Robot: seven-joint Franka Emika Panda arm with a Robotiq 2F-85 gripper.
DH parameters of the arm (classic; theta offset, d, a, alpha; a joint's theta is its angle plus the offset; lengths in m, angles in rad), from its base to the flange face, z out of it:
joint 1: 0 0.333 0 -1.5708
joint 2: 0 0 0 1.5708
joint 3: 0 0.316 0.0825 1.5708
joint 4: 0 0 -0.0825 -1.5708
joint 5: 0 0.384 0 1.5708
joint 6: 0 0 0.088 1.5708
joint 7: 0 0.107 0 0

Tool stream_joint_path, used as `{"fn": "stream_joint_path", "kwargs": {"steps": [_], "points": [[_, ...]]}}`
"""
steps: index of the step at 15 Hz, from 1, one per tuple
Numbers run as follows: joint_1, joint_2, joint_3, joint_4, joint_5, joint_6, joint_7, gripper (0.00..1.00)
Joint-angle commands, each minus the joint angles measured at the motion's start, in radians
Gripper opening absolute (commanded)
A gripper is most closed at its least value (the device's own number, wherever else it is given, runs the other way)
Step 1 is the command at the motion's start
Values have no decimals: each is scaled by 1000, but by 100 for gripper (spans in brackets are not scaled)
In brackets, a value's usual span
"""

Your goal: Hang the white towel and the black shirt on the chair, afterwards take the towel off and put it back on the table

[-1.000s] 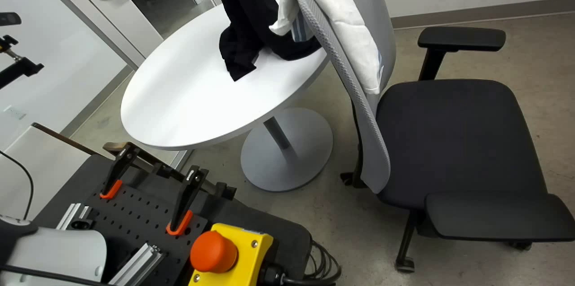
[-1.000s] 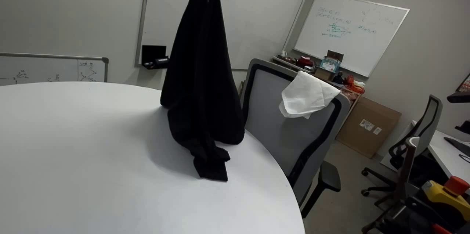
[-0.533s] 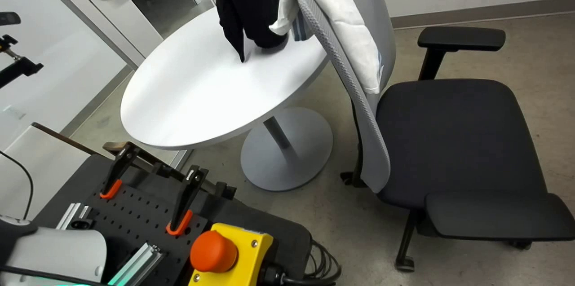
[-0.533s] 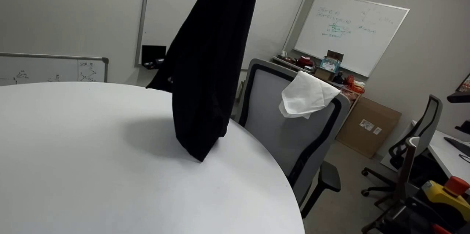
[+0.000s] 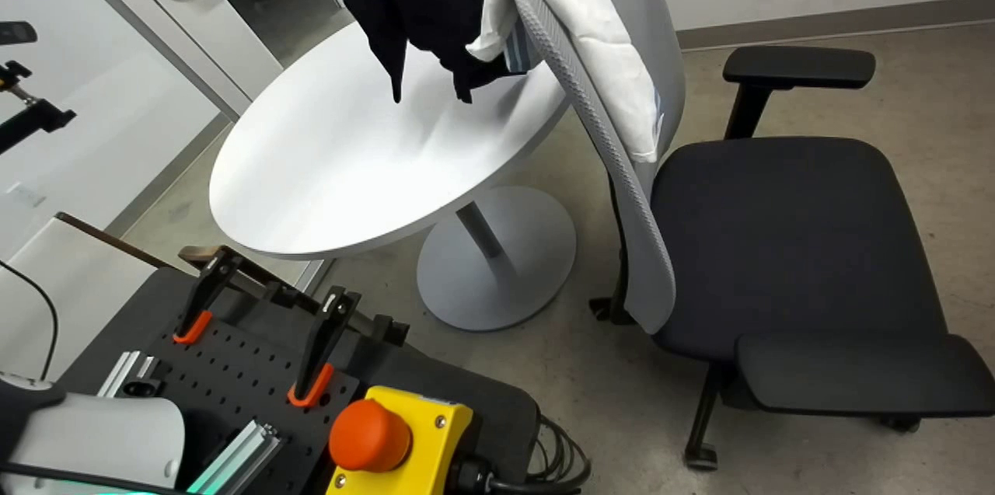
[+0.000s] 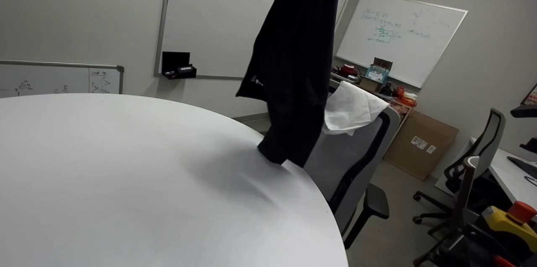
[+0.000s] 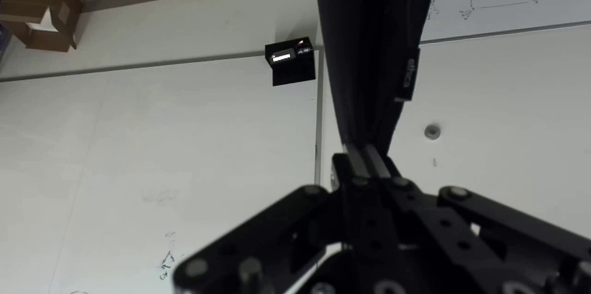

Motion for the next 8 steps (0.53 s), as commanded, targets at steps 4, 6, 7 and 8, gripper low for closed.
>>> {"fn": "stream_joint_path", "kwargs": {"steps": [4,6,7,8], "points": [[-113,-3,36,82,-4,-56,53,0],[-137,-5,28,96,5,-67,70,0],[-150,-6,22,102,15,-72,72,0],[-161,-7,17,104,22,-75,79,0]]}}
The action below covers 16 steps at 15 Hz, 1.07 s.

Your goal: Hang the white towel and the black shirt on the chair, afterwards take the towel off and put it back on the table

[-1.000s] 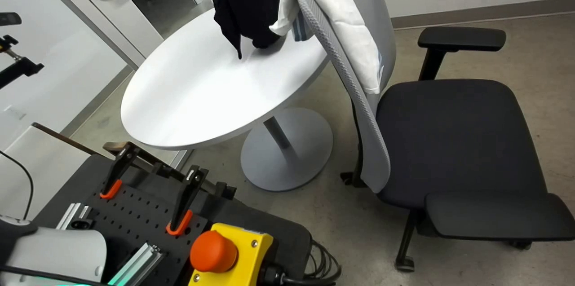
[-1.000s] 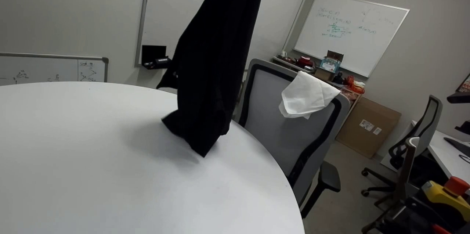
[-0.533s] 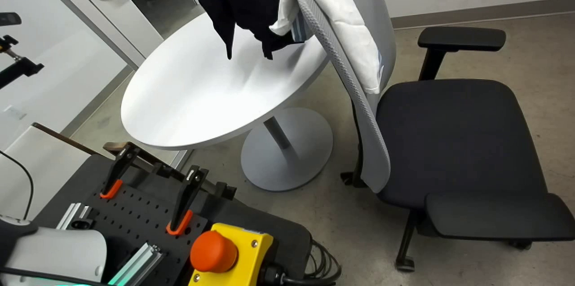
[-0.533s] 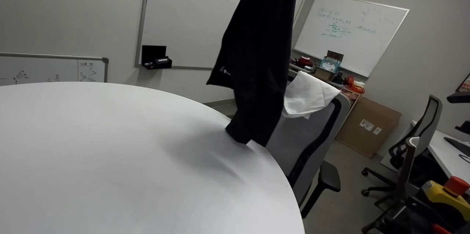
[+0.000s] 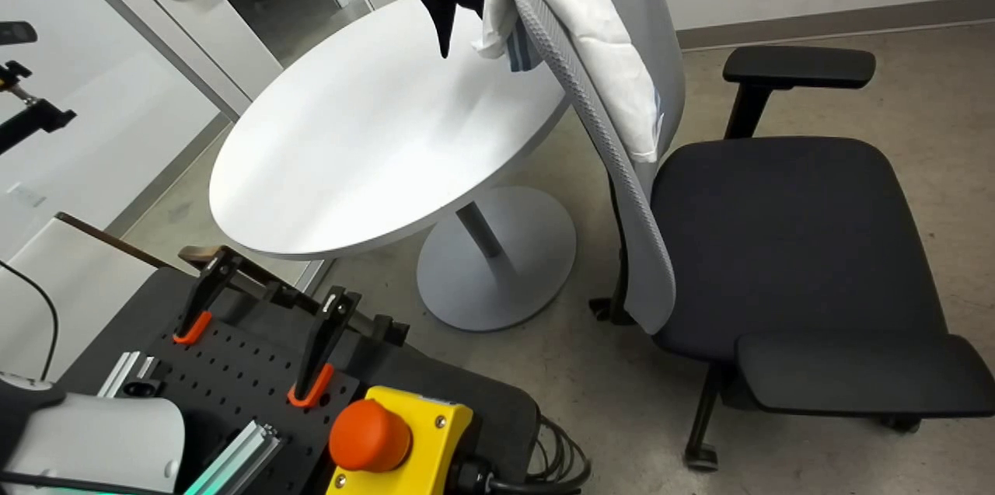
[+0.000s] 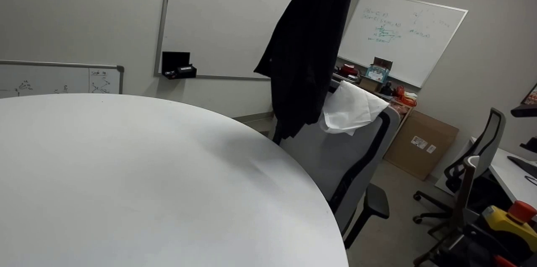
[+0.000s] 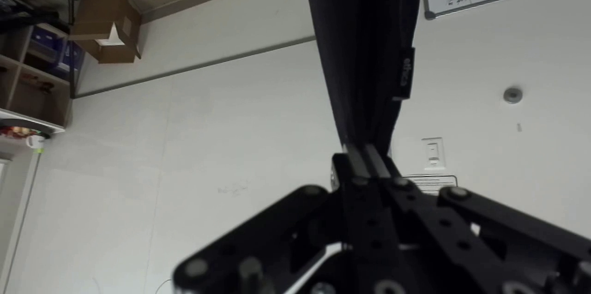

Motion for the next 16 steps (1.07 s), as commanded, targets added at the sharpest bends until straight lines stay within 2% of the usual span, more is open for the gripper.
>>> {"fn": "stream_joint_path", "kwargs": {"steps": [1,16], "points": [[-43,-5,-6,32,19,-28,35,0],[-193,-33,-121,-29,79,-47,118,0]]}}
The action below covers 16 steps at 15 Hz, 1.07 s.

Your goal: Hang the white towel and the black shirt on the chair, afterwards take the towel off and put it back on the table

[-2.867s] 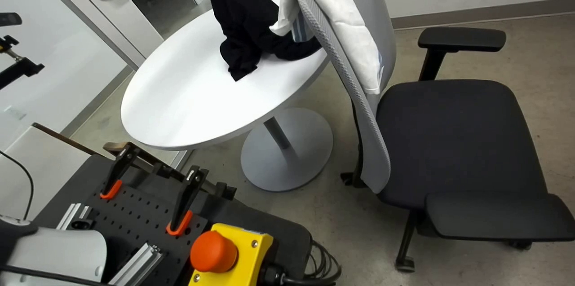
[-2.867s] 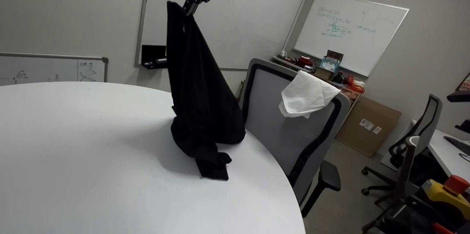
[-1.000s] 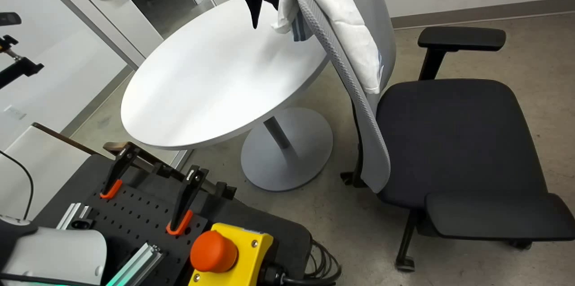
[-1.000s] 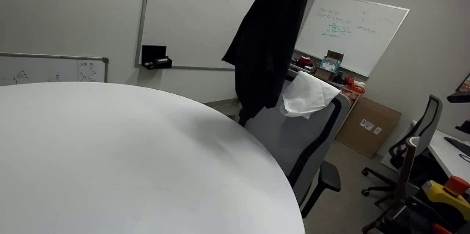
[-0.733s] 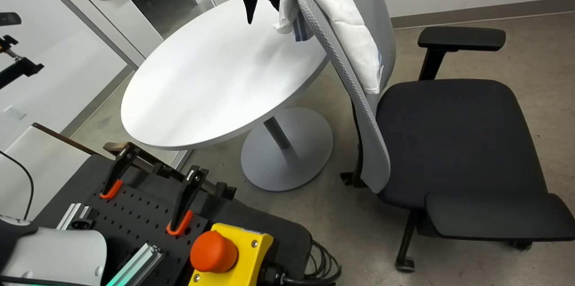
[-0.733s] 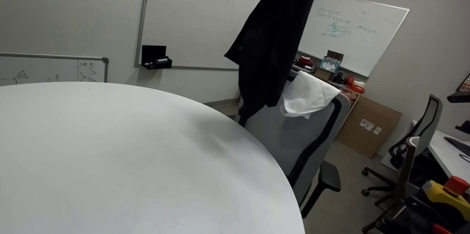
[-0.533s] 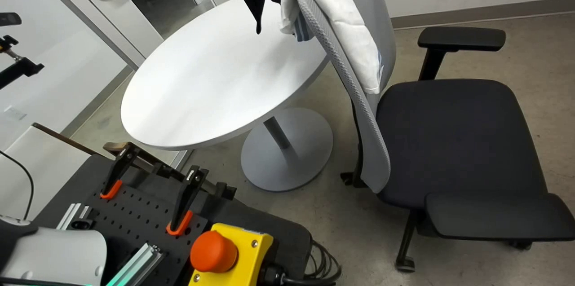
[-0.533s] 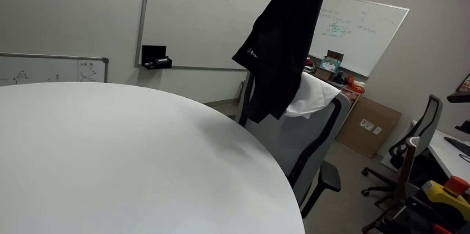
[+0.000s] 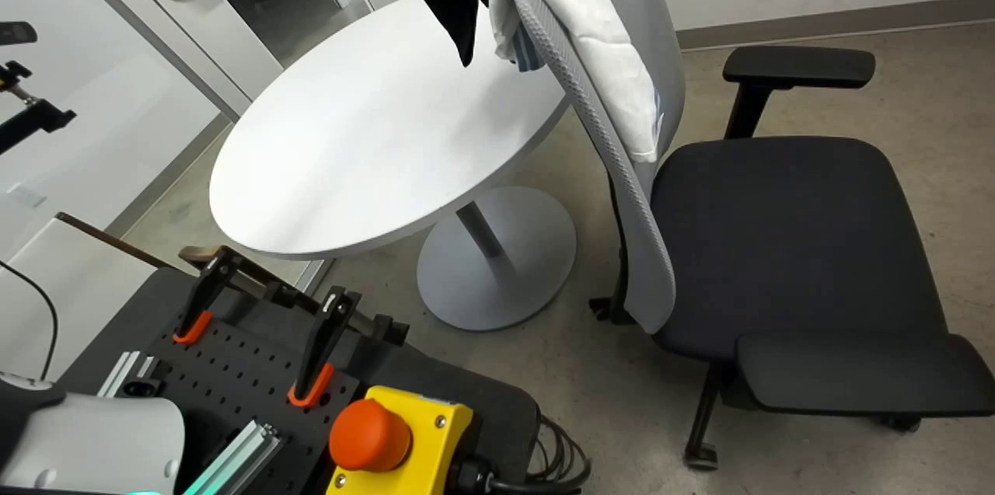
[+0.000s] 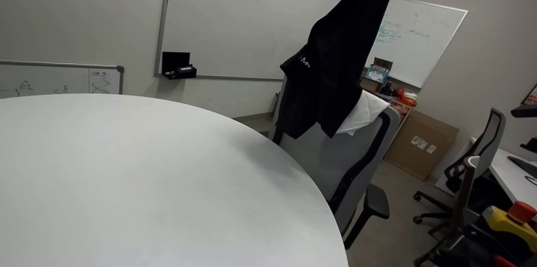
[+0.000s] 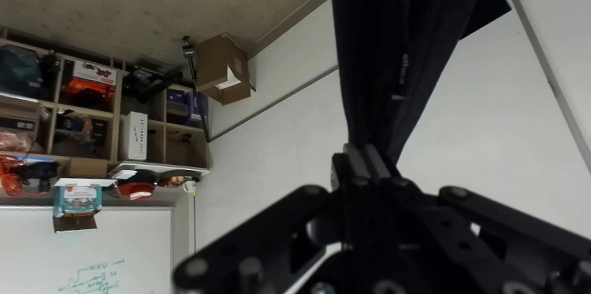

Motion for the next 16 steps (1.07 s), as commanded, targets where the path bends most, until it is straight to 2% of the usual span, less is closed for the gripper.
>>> {"fn": "stream_joint_path", "kwargs": {"steps": [1,13,14,16], "points": [[-30,-6,-29,-29,28,-12,11,0],[-103,146,-163,-112,126,-43,17,0],[-104,168,-172,-98,134,-54,15,20],[-100,184,-184,-96,132,-68,24,33]]}}
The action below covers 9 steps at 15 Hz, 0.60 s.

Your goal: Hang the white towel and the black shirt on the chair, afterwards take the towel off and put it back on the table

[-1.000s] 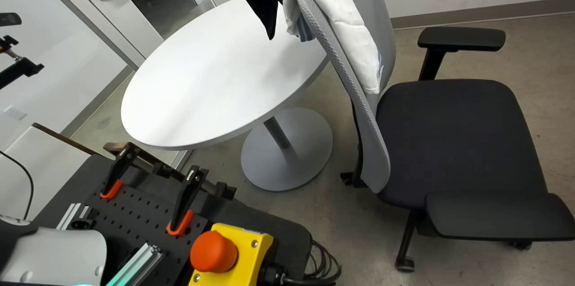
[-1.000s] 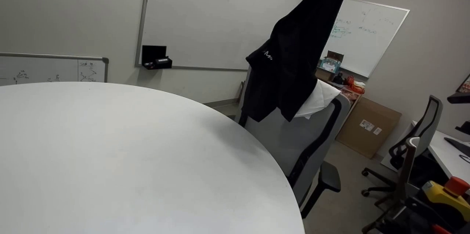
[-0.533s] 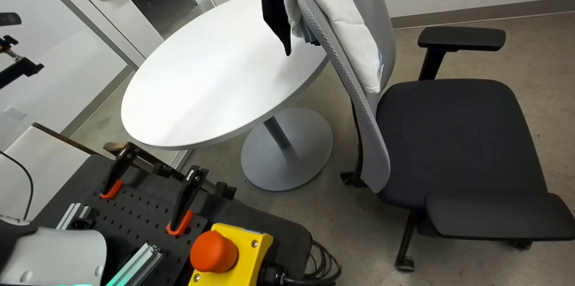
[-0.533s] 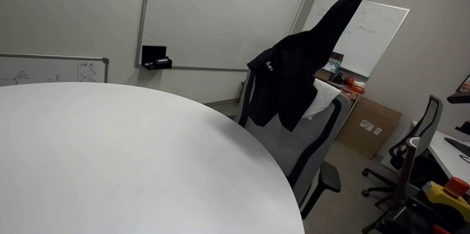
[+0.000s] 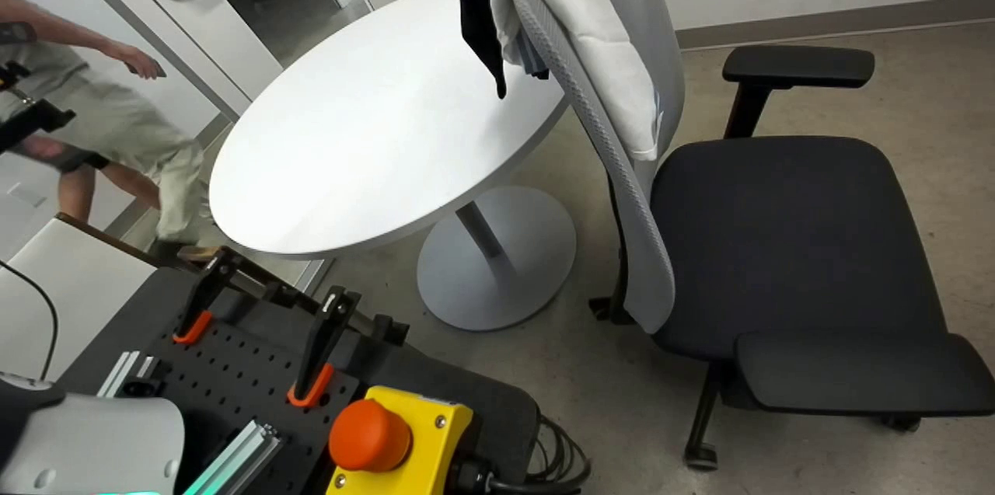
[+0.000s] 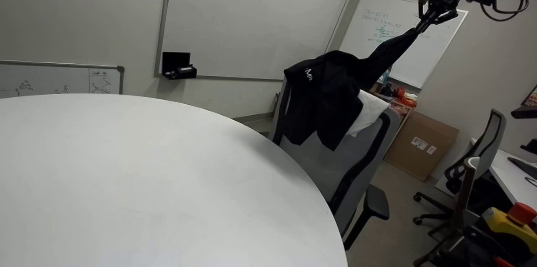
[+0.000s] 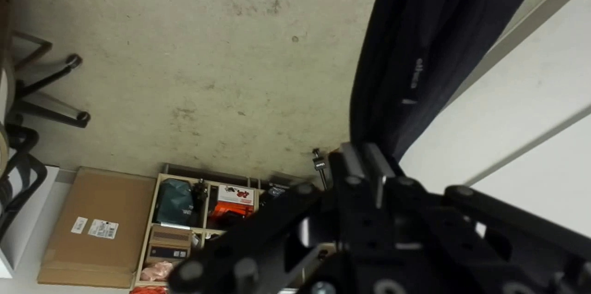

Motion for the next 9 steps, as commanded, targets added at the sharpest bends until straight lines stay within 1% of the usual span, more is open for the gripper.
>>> {"fn": "stream_joint_path", "kwargs": {"steps": [1,2,6,9], "points": [[12,32,-17,21,19,-35,24,40],[16,41,-18,27,19,-40,25,48],[46,43,-2,15,13,-46,16,76],[102,13,44,-27,10,-54,-8,99]]}}
